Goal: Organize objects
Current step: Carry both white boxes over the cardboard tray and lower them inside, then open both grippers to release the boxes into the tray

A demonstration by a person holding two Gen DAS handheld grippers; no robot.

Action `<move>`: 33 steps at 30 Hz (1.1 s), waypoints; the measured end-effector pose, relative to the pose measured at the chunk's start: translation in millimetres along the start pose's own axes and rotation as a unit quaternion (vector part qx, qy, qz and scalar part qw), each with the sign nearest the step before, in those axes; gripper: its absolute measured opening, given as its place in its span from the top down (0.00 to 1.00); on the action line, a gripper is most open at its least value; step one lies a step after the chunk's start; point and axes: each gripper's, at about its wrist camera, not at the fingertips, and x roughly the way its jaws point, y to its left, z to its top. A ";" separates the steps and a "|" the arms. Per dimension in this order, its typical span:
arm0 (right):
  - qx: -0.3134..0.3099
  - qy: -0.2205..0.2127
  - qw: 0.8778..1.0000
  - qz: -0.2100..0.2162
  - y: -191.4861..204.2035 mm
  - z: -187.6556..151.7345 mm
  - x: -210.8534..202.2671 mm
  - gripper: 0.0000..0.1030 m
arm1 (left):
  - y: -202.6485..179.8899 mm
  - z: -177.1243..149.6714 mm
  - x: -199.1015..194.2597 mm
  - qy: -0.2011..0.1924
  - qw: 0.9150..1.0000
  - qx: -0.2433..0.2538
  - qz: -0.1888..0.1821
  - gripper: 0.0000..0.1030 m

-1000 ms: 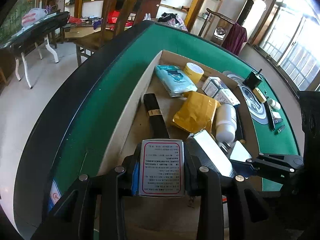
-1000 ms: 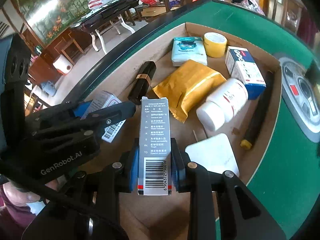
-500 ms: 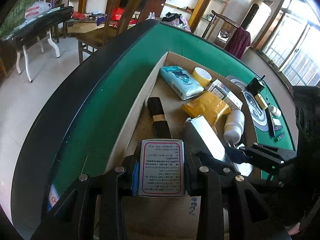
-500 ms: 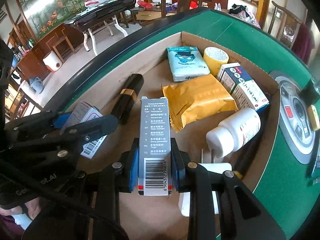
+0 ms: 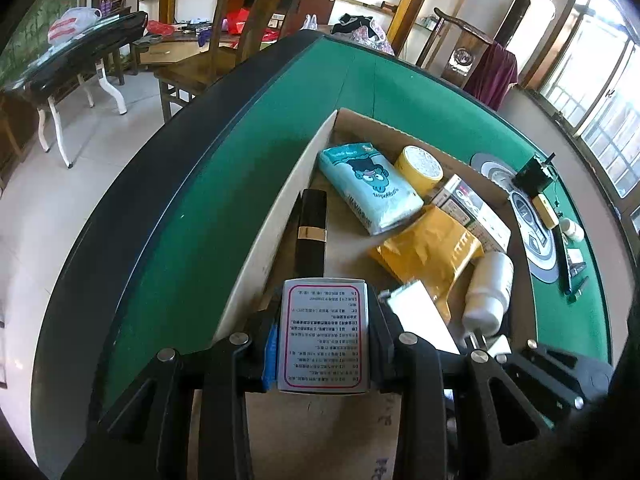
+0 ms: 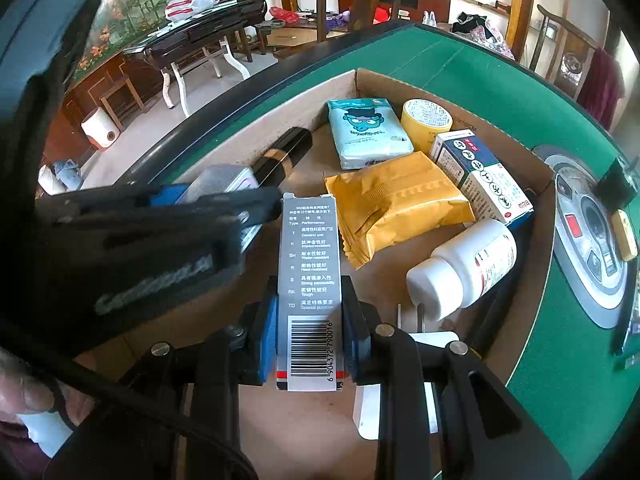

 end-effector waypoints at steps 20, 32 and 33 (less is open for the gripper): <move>0.028 0.002 1.000 0.013 1.2 -0.2 -2.4 0.74 | 5.2 -16.1 -38.5 -0.035 0.998 -0.030 -0.030 0.45; 0.052 -0.054 0.996 0.043 -2.9 -15.8 -46.5 0.56 | -12.1 -33.5 -93.8 -0.089 0.996 -0.016 0.018 0.35; 0.052 -0.057 0.996 0.043 -4.2 -18.1 -50.2 0.56 | -16.8 -35.8 -97.0 -0.094 0.995 -0.013 0.025 0.35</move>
